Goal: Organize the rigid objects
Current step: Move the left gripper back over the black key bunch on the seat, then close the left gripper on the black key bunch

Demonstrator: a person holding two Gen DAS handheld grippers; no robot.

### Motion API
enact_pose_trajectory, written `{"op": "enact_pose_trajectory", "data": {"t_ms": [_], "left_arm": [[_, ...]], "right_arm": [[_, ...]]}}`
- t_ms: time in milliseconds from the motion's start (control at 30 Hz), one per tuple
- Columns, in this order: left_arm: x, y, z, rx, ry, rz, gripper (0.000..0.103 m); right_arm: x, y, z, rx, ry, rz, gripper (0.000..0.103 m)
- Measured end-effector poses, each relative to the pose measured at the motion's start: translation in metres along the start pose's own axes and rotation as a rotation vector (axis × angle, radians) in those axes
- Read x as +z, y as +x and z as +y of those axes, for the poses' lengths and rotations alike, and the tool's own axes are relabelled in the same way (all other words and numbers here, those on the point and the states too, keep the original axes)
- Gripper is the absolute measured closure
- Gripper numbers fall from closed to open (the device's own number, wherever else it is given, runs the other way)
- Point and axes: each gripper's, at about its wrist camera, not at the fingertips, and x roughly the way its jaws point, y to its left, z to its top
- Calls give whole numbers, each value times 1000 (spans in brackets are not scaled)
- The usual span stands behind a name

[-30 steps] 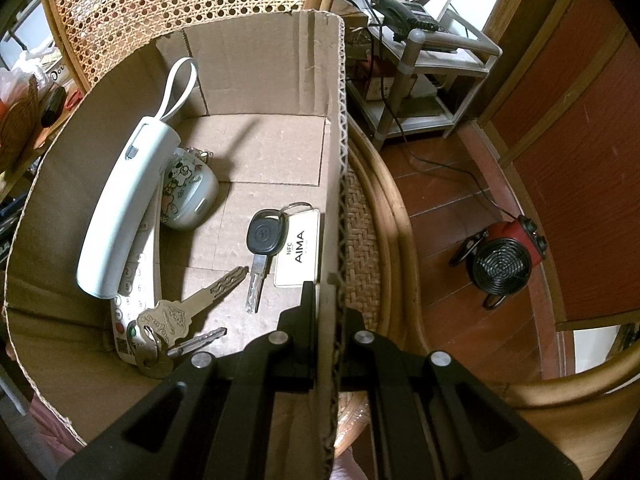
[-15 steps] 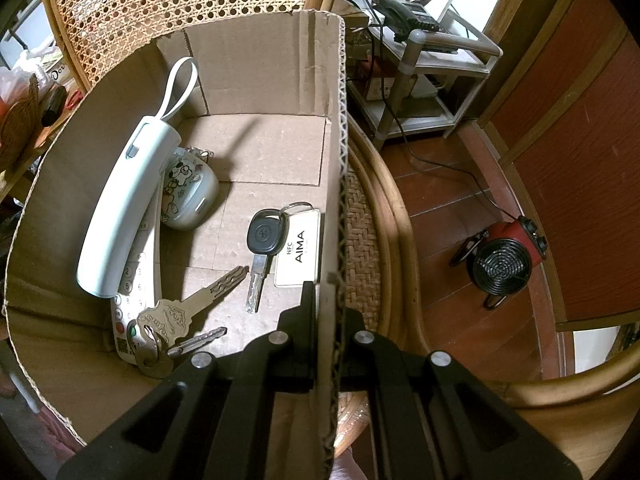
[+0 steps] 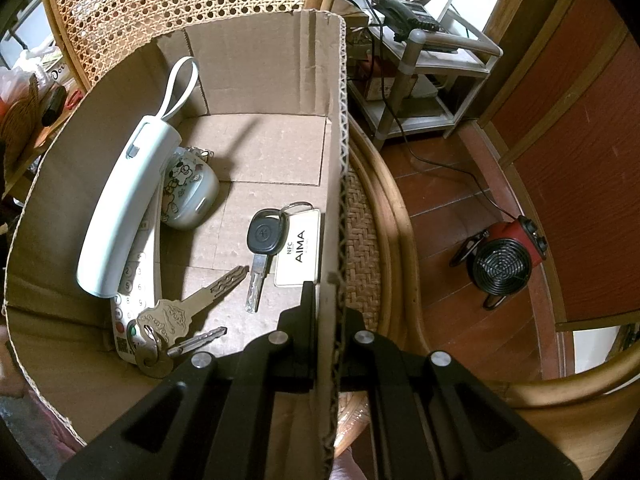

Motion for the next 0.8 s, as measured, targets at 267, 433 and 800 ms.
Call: {"op": "enact_pose_trajectory", "data": {"t_ms": [267, 433, 800], "left_arm": [[-3, -10, 1, -63, -26, 7, 81], [-7, -20, 9, -151, -57, 18, 82], [-5, -64, 29, -175, -76, -102, 89]], "right_arm": [[3, 4, 0, 2, -1, 0, 97], [-1, 0, 0, 1, 1, 0, 97], [-1, 0, -1, 2, 1, 1, 97]]}}
